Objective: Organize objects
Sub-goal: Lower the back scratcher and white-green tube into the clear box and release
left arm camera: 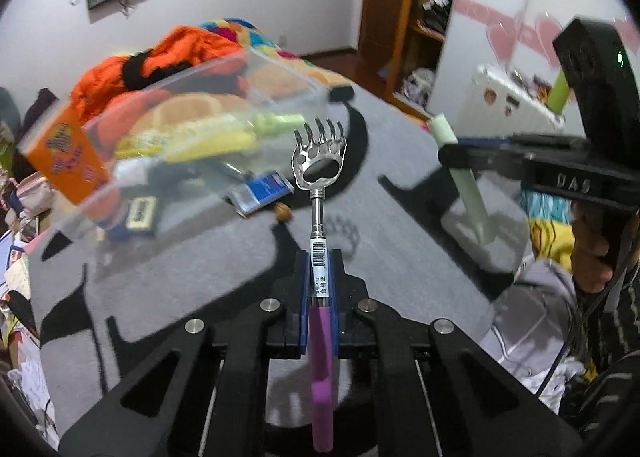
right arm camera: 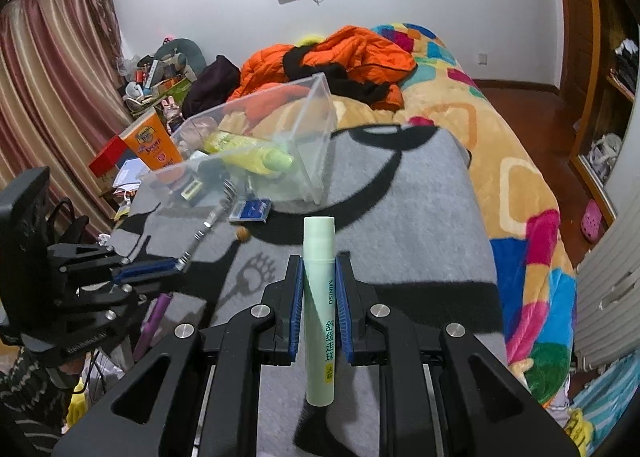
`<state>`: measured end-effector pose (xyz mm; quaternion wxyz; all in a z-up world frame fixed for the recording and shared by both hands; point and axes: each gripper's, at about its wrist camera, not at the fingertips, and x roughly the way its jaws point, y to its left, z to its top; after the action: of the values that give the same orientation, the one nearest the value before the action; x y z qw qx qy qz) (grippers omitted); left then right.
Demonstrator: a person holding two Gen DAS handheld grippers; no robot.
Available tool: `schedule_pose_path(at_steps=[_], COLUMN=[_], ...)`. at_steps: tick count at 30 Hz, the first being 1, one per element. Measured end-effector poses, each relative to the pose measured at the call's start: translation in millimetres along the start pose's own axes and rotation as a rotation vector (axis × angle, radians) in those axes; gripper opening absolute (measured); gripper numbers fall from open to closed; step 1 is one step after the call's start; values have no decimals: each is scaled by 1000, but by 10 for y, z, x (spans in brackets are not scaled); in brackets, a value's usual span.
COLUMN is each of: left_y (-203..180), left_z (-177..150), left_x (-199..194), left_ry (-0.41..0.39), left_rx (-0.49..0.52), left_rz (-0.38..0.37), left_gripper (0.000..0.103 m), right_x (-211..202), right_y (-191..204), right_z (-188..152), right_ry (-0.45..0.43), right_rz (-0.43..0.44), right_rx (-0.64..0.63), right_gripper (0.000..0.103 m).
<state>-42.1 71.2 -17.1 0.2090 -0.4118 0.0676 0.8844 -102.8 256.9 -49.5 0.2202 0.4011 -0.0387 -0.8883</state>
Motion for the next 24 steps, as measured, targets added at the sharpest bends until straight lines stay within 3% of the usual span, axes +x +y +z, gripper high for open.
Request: schedule_pose_path(at_steps=[14,24], left_y=[472,689], left_z=[314,661], left_x=[-494,-737], left_ry=[-186,-299], left_rx=[-140,-172], left_rz=[64,93], left_gripper=[7,7], right_x=[-68,-48], right_y=[320,518], right_z=[518,980], right_ry=[-102,-172], right_rz=[29,40], right_rx=[-76,-126], right_gripper=[14,14])
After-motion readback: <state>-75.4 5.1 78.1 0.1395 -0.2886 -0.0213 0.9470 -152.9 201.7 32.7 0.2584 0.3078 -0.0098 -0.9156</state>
